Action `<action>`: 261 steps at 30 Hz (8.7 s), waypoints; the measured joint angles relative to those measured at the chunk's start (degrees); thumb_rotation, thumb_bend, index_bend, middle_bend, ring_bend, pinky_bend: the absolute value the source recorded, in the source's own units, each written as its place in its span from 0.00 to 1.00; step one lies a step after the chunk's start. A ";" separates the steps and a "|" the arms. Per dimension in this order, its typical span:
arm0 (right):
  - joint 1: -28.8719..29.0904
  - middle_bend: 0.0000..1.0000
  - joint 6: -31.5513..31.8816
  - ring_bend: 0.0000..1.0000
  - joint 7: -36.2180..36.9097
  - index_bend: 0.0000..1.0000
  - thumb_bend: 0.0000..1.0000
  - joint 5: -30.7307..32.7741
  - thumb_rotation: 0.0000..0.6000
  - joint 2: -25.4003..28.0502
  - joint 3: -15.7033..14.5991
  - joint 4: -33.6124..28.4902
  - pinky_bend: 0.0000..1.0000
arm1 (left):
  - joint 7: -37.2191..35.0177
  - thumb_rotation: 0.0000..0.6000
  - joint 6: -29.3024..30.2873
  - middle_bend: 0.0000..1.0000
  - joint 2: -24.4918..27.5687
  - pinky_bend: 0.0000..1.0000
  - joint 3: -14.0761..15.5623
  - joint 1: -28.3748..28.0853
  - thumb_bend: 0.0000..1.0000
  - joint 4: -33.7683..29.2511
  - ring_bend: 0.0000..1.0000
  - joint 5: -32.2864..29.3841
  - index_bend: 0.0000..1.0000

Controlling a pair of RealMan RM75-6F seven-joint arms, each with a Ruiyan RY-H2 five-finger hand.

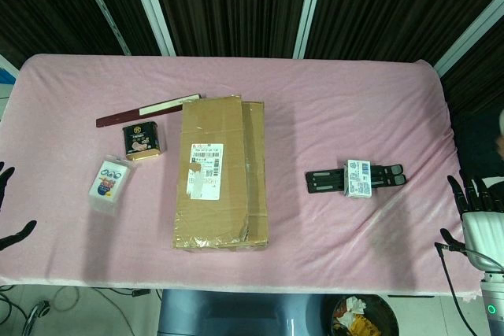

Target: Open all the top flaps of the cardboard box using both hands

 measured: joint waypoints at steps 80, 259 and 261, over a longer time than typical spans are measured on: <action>1.16 0.00 -3.91 0.00 4.88 0.00 0.26 6.95 1.00 -0.71 2.50 0.06 0.23 | 48.68 1.00 -43.98 0.50 -9.52 0.44 -8.45 -63.31 0.86 -16.89 0.41 -31.44 0.34; 68.53 0.35 -46.14 0.21 -23.74 0.53 0.84 7.44 1.00 -13.14 7.74 -4.24 0.27 | -10.14 1.00 2.00 0.01 2.49 0.06 -0.75 3.03 0.28 0.70 0.00 -2.57 0.01; 68.44 0.35 -45.96 0.21 -24.68 0.53 0.80 7.73 1.00 -11.97 7.76 -5.22 0.27 | -10.24 1.00 2.02 0.01 2.50 0.06 -0.75 3.05 0.28 0.74 0.00 -2.45 0.01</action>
